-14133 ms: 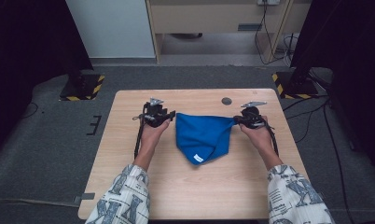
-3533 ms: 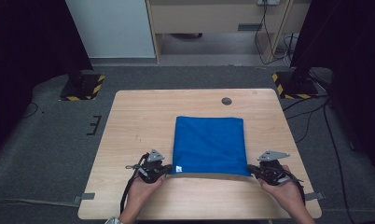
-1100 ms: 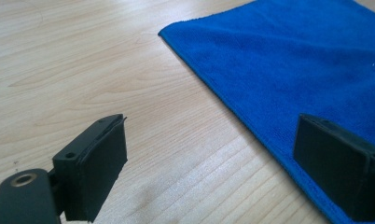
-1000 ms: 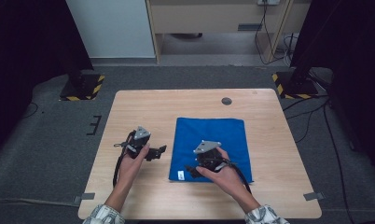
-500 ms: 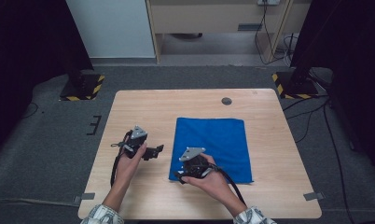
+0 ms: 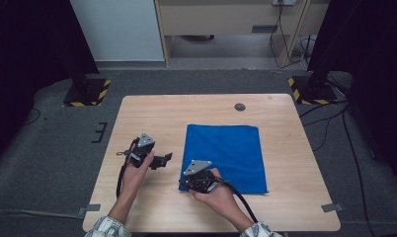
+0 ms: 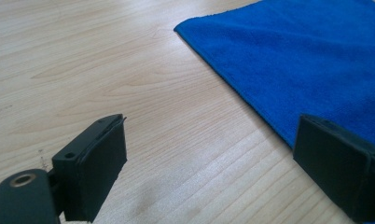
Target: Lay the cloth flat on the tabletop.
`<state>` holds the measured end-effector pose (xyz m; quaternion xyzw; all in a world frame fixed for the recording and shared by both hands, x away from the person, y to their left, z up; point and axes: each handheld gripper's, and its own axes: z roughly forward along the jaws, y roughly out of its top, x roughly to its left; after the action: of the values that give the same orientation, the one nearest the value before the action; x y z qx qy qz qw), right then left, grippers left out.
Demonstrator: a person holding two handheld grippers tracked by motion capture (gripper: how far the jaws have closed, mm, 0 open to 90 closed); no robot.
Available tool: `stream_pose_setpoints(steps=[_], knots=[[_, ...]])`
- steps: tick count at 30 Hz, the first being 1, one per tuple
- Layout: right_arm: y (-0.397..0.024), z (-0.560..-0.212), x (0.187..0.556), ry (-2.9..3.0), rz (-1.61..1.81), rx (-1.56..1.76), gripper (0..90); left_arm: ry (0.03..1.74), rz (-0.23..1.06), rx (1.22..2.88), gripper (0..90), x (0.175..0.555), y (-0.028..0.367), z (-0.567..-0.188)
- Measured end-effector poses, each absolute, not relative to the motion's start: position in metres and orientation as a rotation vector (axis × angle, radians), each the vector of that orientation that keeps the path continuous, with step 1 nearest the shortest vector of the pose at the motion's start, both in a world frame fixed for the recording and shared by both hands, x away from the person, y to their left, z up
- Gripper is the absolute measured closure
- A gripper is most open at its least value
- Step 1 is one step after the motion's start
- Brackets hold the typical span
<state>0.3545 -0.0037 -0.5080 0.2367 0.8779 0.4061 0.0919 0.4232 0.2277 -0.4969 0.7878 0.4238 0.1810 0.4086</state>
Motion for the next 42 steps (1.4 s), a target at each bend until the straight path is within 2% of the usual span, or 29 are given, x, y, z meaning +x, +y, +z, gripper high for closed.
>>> stream_pose_setpoints(steps=[2,6,11,14,15,18,20,22,31,38,39,41,42], knots=[[-0.001,-0.511,0.351,2.620,1.198,0.696,64.1,1.063,0.453,1.972,9.0,0.423,0.227,-0.496],[0.007,-0.515,0.346,2.649,1.164,0.681,46.5,1.055,0.447,1.977,9.0,0.422,0.226,-0.496],[0.014,-0.522,0.346,2.656,1.114,0.697,39.2,1.056,0.427,1.979,9.0,0.423,0.226,-0.498],[0.016,-0.527,0.347,2.650,1.077,0.708,43.2,1.056,0.412,1.978,9.0,0.422,0.226,-0.499],[0.015,-0.528,0.348,2.639,1.078,0.714,47.7,1.053,0.407,1.982,9.0,0.422,0.226,-0.500],[0.009,-0.526,0.350,2.614,1.070,0.740,69.9,1.056,0.390,1.989,9.2,0.422,0.226,-0.501],[0.006,-0.526,0.352,2.608,1.071,0.747,81.0,1.060,0.380,1.985,10.2,0.422,0.224,-0.501],[0.001,-0.526,0.353,2.611,1.082,0.746,85.2,1.063,0.392,1.984,10.2,0.423,0.222,-0.500],[-0.005,-0.522,0.344,2.607,1.136,0.727,86.2,0.993,0.370,2.010,9.8,0.437,0.197,-0.493],[-0.009,-0.520,0.344,2.587,1.182,0.759,86.8,0.988,0.367,2.000,12.1,0.473,0.179,-0.495],[-0.008,-0.520,0.343,2.583,1.186,0.762,86.9,0.989,0.374,2.012,13.0,0.477,0.177,-0.495],[-0.008,-0.519,0.343,2.581,1.197,0.764,86.9,0.973,0.392,2.044,23.9,0.487,0.174,-0.497],[-0.008,-0.519,0.342,2.584,1.197,0.764,86.9,0.970,0.384,2.048,23.7,0.491,0.173,-0.498]])
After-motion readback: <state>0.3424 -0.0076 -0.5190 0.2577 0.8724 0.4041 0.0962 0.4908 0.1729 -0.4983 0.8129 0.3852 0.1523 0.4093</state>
